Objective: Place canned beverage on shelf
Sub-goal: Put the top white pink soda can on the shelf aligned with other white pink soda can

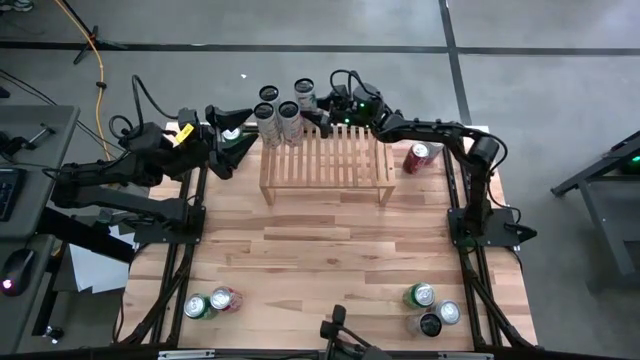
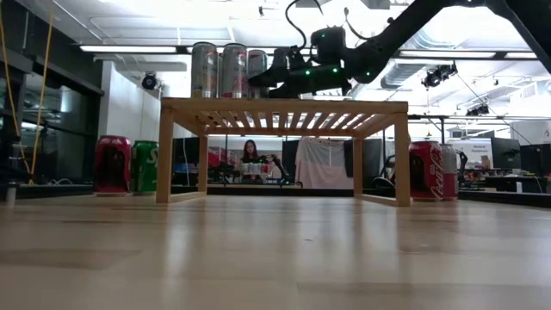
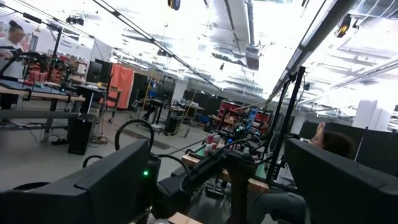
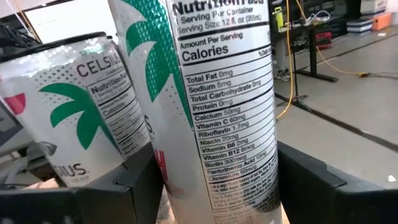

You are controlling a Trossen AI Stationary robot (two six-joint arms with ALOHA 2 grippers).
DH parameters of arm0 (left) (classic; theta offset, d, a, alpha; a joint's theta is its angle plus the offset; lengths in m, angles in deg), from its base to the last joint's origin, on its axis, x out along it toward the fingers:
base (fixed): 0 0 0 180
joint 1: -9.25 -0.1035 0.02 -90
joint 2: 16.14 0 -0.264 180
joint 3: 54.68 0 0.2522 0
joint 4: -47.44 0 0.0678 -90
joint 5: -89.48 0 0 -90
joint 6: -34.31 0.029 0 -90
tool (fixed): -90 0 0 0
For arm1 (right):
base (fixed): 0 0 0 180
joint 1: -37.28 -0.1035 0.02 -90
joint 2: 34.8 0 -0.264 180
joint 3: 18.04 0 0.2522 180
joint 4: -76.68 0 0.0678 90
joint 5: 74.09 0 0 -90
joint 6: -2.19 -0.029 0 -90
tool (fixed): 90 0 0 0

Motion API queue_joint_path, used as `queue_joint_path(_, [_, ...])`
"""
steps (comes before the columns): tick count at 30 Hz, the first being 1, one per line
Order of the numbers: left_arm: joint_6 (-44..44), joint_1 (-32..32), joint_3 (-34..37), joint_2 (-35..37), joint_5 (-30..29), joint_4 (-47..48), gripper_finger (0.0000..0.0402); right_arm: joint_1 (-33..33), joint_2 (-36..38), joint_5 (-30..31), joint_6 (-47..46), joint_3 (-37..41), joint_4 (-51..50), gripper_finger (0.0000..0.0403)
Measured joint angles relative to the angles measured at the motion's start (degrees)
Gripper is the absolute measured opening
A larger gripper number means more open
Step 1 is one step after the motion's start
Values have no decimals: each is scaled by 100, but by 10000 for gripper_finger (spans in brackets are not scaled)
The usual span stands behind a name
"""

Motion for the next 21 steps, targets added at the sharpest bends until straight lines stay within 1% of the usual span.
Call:
queue_joint_path(9, [3,0,0,-2,0,2,367,2,-6,8,171,-6,38,239])
queue_joint_path(14, [2,0,0,-2,0,2,367,0,-6,62,174,-6,38,252])
queue_joint_path(17, [-1,0,0,-3,2,2,367,-2,-6,193,174,-6,38,255])
queue_joint_path(21, [-33,0,0,-4,2,2,367,-15,-6,201,172,-6,5,257])
